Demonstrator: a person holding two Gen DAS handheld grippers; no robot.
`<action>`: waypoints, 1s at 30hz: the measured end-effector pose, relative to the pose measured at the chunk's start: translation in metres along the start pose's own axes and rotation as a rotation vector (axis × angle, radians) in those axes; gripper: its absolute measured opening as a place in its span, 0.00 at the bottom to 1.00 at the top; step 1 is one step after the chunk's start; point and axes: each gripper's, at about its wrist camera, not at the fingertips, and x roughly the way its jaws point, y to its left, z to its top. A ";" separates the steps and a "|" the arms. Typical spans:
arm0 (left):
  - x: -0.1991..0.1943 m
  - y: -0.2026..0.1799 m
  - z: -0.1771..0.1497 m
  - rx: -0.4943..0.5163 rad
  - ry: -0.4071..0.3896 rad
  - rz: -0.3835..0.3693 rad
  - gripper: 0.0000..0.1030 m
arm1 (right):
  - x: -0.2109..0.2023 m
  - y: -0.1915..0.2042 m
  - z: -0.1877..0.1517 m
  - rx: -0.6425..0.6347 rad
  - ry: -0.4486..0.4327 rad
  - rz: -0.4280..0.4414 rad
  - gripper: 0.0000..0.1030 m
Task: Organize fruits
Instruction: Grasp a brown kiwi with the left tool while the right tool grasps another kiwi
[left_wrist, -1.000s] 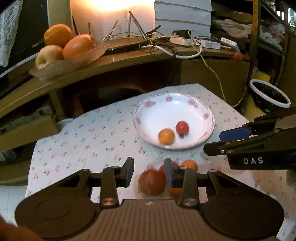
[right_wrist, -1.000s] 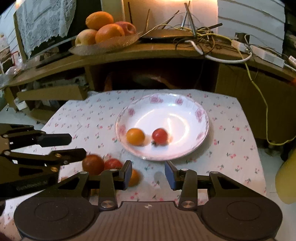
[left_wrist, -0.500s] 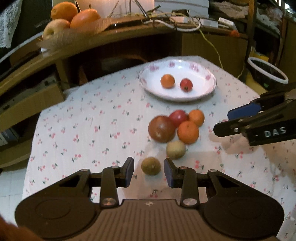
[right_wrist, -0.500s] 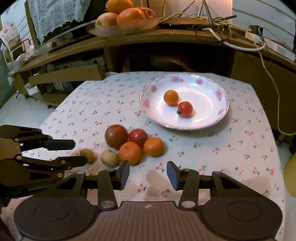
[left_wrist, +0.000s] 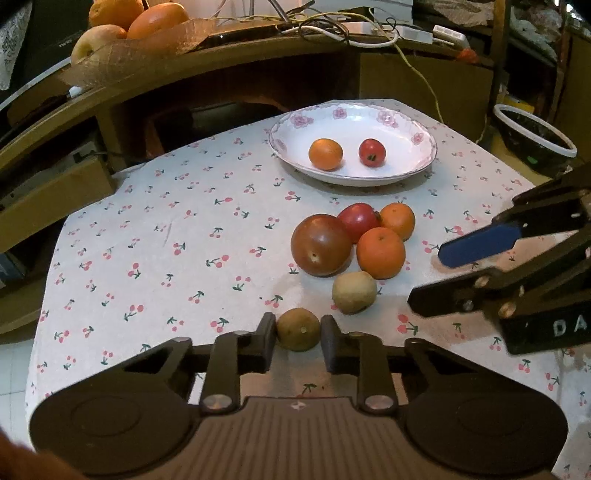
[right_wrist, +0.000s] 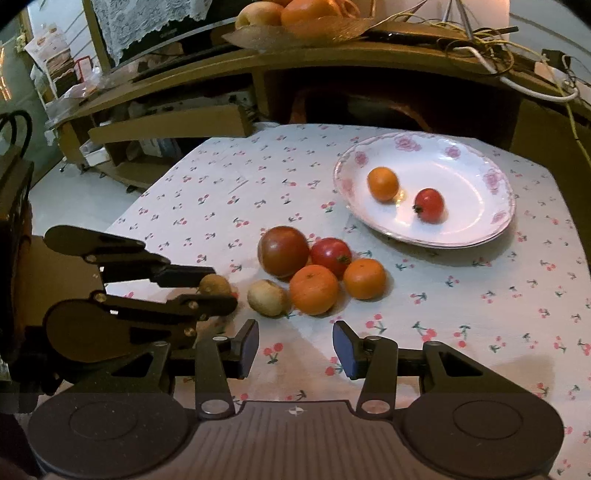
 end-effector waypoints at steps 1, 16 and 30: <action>0.000 0.001 0.000 -0.002 0.001 -0.003 0.31 | 0.002 0.001 0.000 -0.004 0.003 0.003 0.44; -0.018 0.028 -0.006 -0.048 -0.006 0.008 0.30 | 0.027 0.021 0.006 0.013 0.007 0.043 0.43; -0.021 0.036 -0.016 -0.075 0.008 -0.033 0.30 | 0.042 0.031 0.008 0.022 -0.032 -0.043 0.30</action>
